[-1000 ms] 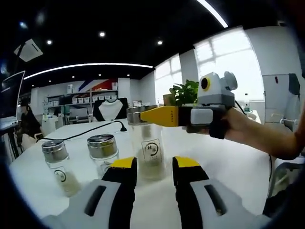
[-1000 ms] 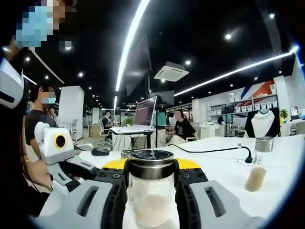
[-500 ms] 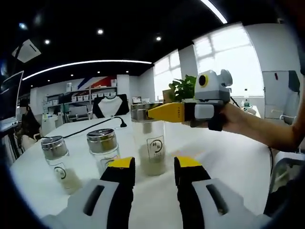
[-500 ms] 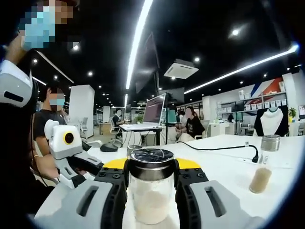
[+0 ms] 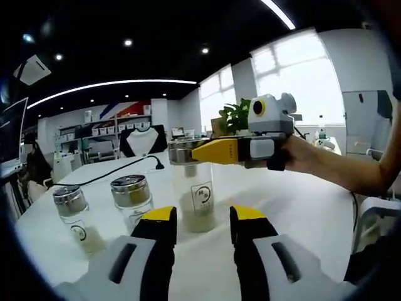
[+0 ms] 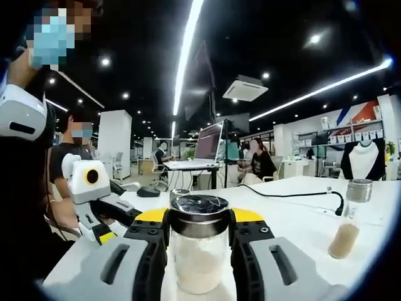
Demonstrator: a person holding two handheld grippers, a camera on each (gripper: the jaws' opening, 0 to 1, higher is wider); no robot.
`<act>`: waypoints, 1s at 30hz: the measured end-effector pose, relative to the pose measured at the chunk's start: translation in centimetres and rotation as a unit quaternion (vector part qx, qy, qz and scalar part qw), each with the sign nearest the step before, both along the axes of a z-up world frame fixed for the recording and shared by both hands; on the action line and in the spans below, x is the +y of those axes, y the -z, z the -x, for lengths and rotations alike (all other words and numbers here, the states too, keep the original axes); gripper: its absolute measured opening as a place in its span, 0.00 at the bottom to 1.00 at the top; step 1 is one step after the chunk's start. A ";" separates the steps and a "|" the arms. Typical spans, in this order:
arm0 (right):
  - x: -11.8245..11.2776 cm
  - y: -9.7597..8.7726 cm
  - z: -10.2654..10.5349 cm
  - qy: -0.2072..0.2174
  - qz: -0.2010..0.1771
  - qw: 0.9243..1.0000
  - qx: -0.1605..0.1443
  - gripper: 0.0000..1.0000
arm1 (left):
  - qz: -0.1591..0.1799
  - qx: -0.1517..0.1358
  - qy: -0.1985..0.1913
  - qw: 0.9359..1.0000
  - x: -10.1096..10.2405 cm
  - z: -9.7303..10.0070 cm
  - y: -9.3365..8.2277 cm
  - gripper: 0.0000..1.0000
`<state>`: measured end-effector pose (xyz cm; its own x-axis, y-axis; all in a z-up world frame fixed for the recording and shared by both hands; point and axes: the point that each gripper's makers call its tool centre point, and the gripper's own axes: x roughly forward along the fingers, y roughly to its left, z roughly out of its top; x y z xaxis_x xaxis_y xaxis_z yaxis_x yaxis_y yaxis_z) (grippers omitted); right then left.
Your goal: Rotate the seasoning bottle until the label or dispensing opening points toward the visible target arrow and the bottle remains upright within the marked orientation range
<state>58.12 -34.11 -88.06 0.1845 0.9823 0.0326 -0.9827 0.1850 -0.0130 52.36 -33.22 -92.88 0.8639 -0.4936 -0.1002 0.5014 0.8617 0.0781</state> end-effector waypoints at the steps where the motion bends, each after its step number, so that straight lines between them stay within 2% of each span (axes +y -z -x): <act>1: 0.0 0.0 0.0 0.001 0.000 1.000 0.000 0.35 | 0.000 0.001 0.000 1.000 0.0 0.0 0.0 0.36; 5: 0.0 0.0 -0.1 0.006 -0.001 1.000 0.002 0.36 | 0.000 0.003 -0.003 1.000 0.2 0.1 0.0 0.37; 9: -0.2 -0.1 -0.4 0.018 -0.002 1.000 0.013 0.47 | 0.001 0.007 -0.004 1.000 0.4 0.1 0.0 0.38; 15: -0.8 -1.3 -0.2 0.035 -0.013 0.999 0.009 0.48 | -0.003 -0.006 -0.003 1.000 0.6 0.4 -1.2 0.42; 17: -1.0 -1.8 0.0 0.039 -0.014 0.999 0.004 0.48 | -0.016 -0.014 -0.014 1.000 0.9 0.3 -1.5 0.45; 18: -1.3 -2.1 0.1 0.044 -0.014 0.999 0.000 0.48 | -0.044 -0.022 -0.026 0.998 1.3 0.2 -1.5 0.47; 19: -1.4 -2.3 0.4 0.046 -0.013 0.999 -0.003 0.48 | -0.049 -0.021 -0.021 0.998 1.0 0.3 -1.5 0.49; 26: -2.9 -3.0 1.6 0.073 -0.008 0.997 -0.025 0.48 | -0.050 -0.028 -0.001 0.998 -0.3 1.0 -2.6 0.60; 30: -4.1 -3.0 2.0 0.093 -0.006 0.995 -0.026 0.51 | -0.034 -0.032 0.006 0.999 -0.4 1.1 -3.2 0.64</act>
<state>56.16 -38.19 -85.01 0.3606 0.9308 0.0591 -0.9295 0.3639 -0.0602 51.26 -33.66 -89.65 0.8640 -0.4973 -0.0785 0.5032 0.8474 0.1695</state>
